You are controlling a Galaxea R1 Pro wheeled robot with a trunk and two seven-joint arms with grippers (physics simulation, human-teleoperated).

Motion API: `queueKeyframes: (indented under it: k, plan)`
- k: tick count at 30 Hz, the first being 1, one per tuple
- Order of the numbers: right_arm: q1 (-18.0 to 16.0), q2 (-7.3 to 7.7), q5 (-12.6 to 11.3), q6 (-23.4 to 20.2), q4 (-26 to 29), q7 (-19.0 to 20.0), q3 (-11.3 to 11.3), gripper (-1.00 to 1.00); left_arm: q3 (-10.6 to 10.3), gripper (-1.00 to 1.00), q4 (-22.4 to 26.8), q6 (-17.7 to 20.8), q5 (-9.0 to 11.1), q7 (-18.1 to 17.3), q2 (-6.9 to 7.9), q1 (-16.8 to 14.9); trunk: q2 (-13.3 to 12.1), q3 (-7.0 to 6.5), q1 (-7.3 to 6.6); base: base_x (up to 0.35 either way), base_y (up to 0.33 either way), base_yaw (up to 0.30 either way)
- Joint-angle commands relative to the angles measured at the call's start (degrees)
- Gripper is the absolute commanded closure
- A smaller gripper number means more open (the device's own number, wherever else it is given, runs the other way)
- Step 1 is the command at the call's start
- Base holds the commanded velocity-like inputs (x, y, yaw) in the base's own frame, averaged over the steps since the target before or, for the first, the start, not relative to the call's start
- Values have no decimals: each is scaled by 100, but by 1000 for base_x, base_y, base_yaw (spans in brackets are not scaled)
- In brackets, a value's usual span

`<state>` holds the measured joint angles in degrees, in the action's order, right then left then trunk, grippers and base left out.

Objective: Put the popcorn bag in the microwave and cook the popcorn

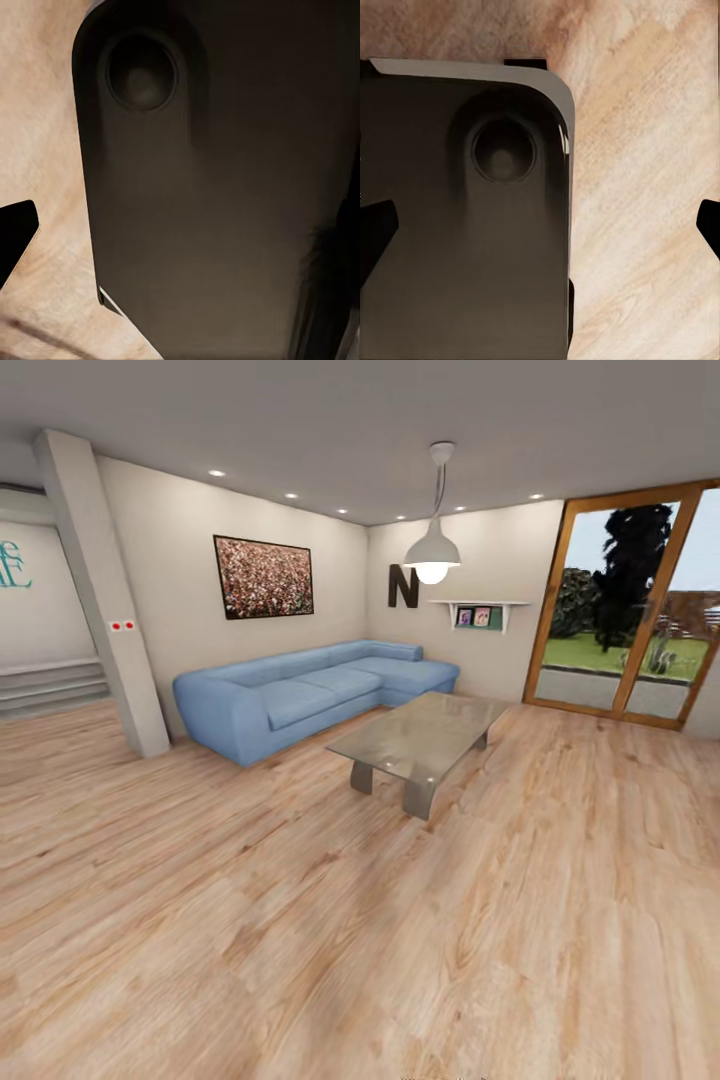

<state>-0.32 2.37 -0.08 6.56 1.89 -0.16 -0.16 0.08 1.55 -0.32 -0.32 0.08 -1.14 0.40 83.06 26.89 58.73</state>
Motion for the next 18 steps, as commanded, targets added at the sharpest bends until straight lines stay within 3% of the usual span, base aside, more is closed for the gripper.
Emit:
queueKeyframes:
  k: [1, 4, 5, 18]
  plan:
    - [-3, 0, -1, 51, -4, -2, -2, -100, 1, -100, 12, -3, -3, 1, 0, 4, 2, 4, 0, 0, 0, -295]
    - [-3, 0, -1, 147, -4, -2, -2, -100, 1, -100, 12, -3, -3, 1, 0, 4, 2, 4, 0, 0, 0, -296]
    - [-3, 0, -1, 658, -4, -2, -2, -100, 1, -100, 12, -3, -3, 1, 0, 4, 2, 4, 0, 0, 0, -297]
    - [-3, 0, -1, 659, -4, -2, -2, -100, 1, -100, 12, -3, -3, 1, 0, 4, 2, 4, 0, 0, 0, -297]
